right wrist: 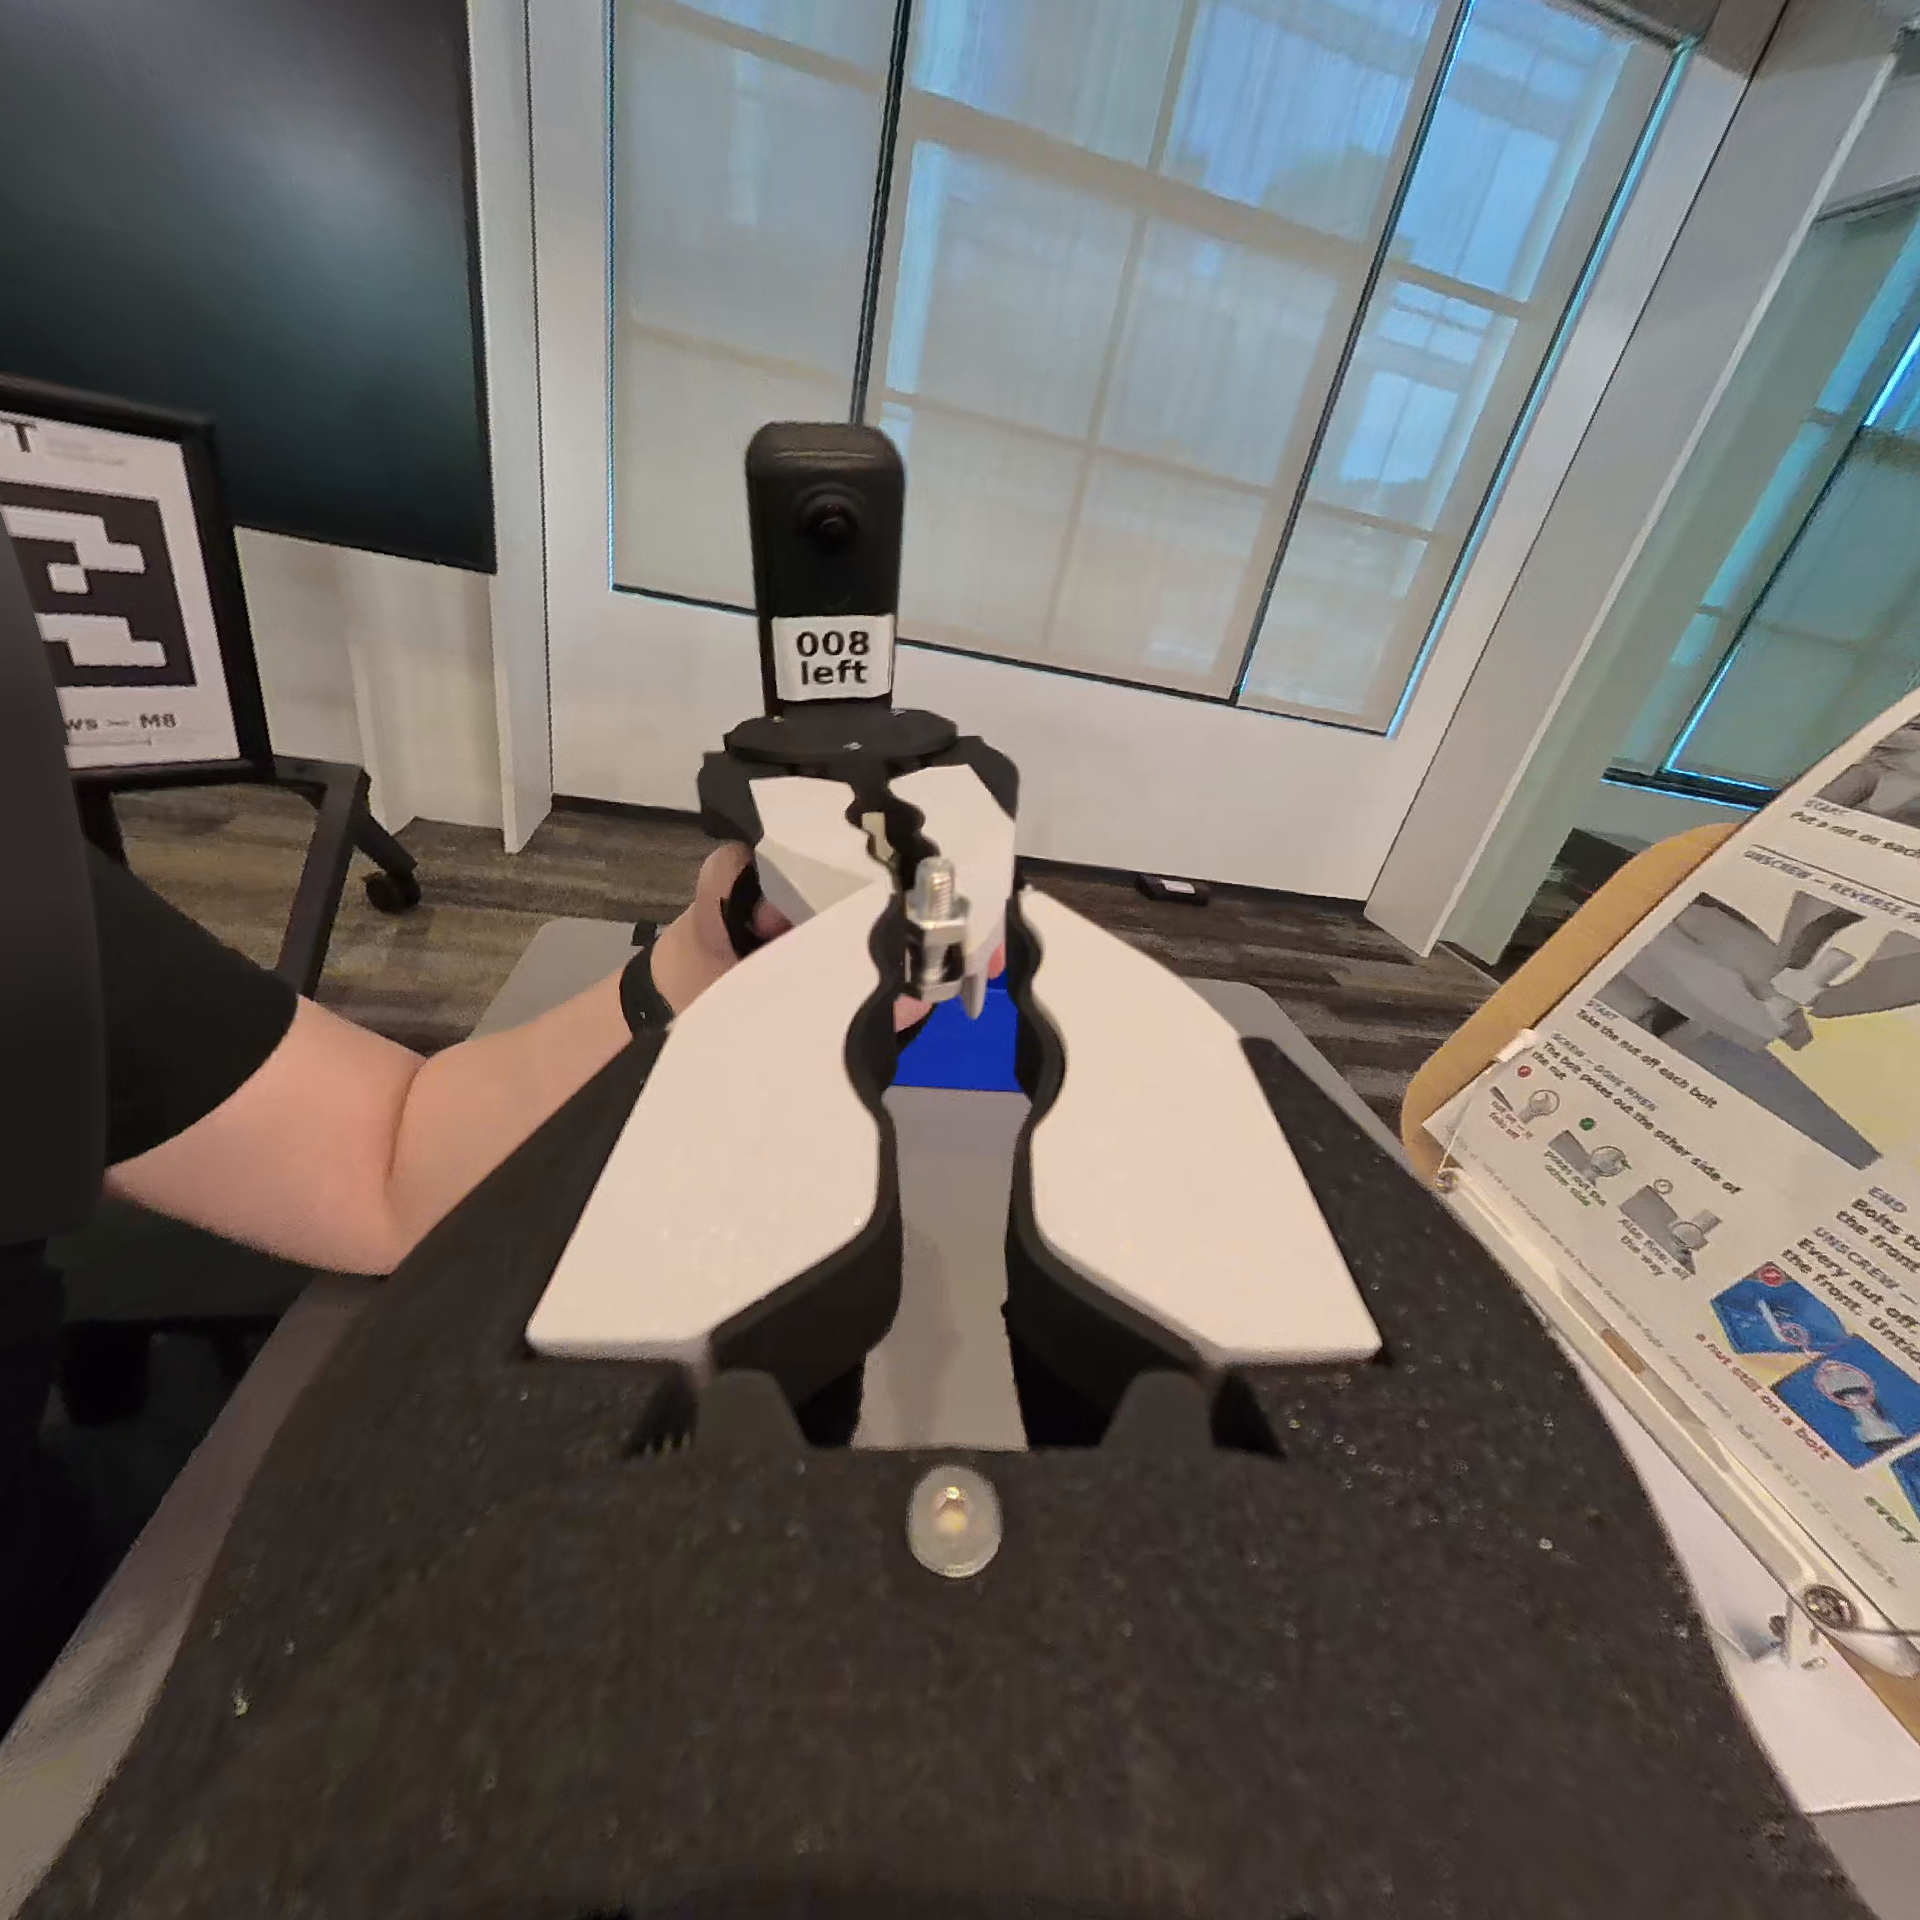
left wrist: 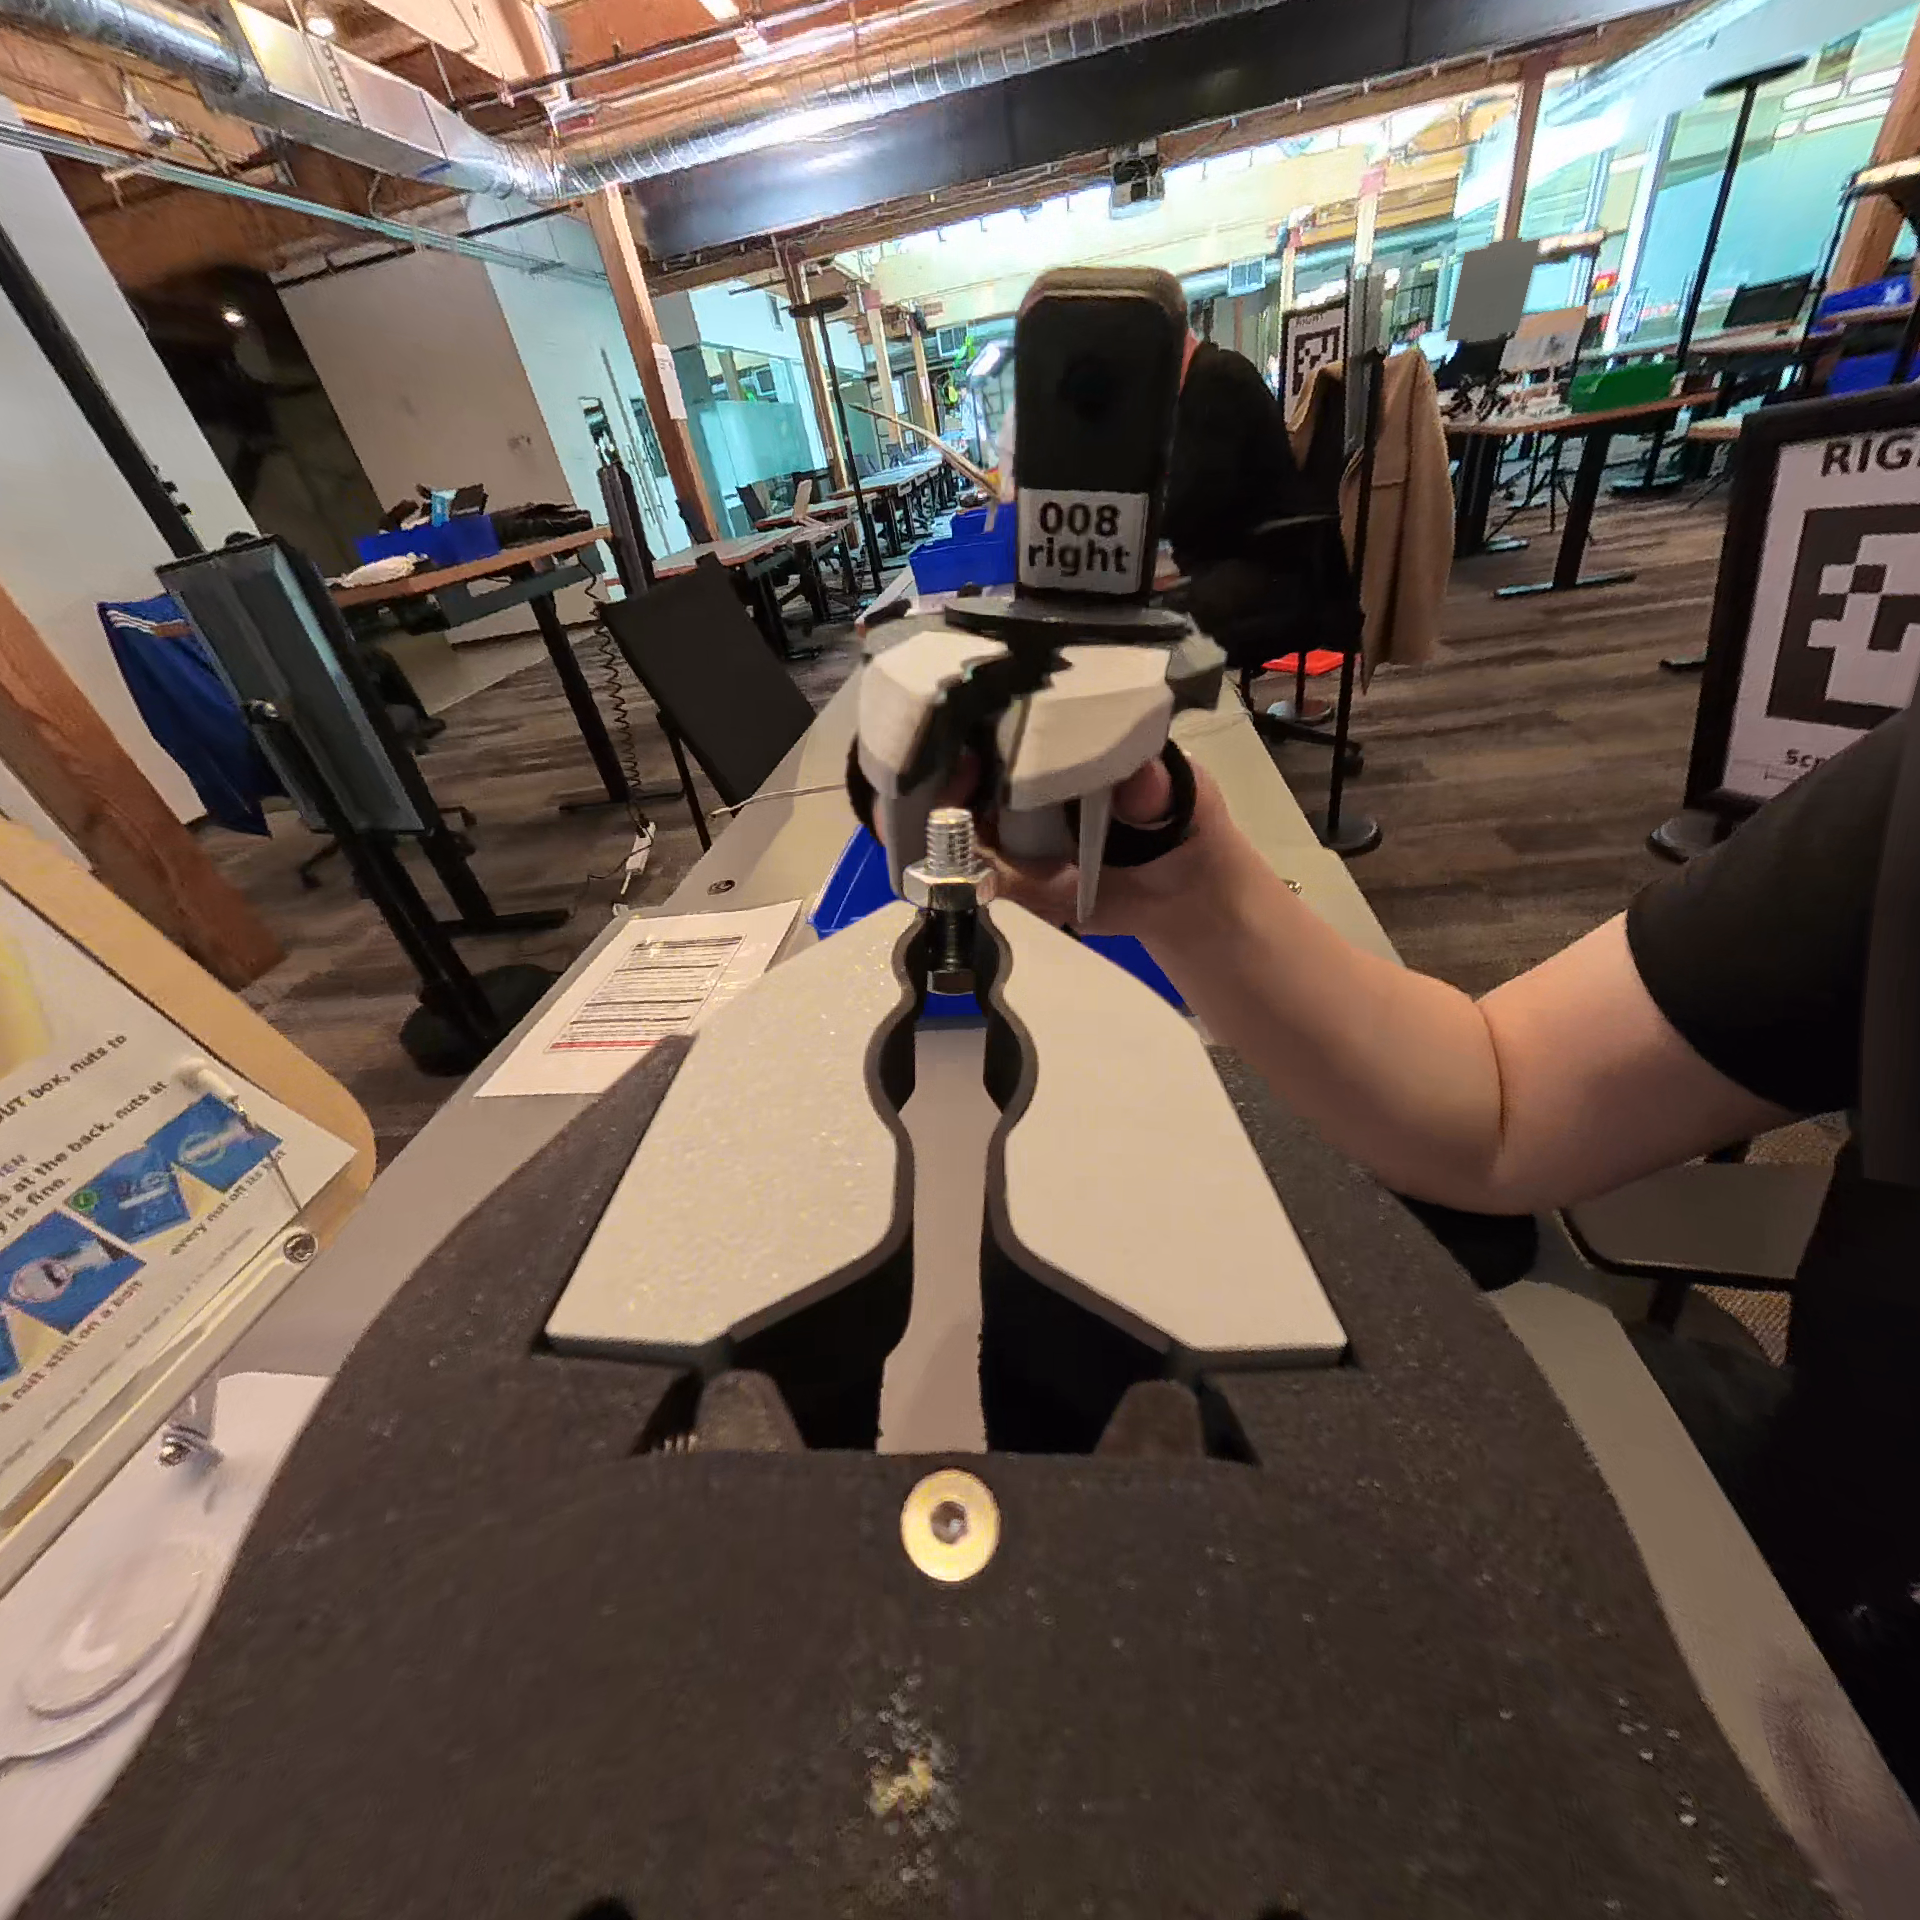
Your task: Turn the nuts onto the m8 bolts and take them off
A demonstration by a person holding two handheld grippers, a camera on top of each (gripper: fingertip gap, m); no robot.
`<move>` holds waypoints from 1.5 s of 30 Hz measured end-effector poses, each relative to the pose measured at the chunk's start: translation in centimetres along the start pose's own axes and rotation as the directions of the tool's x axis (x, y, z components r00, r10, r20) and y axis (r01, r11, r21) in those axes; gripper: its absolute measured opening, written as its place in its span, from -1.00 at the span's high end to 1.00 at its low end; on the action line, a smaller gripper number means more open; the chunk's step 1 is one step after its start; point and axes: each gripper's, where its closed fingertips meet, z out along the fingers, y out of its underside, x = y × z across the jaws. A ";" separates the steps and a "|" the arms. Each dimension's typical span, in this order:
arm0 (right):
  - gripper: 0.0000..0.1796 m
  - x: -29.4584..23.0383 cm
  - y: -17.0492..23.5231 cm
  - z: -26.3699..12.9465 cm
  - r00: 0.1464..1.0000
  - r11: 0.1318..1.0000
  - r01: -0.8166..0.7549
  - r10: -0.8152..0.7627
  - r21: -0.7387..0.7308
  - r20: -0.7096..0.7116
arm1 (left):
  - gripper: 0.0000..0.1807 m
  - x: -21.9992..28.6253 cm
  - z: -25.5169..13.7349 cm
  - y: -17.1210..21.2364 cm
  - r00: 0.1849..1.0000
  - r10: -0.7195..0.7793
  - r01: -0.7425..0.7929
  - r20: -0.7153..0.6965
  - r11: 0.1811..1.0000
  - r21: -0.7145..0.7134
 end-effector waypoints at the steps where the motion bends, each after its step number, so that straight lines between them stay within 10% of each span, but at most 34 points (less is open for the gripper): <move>1: 0.81 0.0 0.1 0.3 1.000 1.000 0.009 -0.009 -0.003 -0.011 | 0.92 0.0 -0.2 -0.1 1.000 -0.014 0.014 -0.006 1.000 0.012; 35: 0.92 -1.5 0.5 3.1 0.995 0.996 -0.057 0.052 0.063 0.081 | 0.92 0.8 -1.3 0.1 0.999 0.028 -0.028 -0.018 1.000 -0.006; 45: 0.92 -1.8 0.5 2.2 0.992 0.998 -0.036 0.030 0.047 0.123 | 0.61 1.1 -1.5 1.6 0.995 0.096 -0.095 0.007 0.994 -0.051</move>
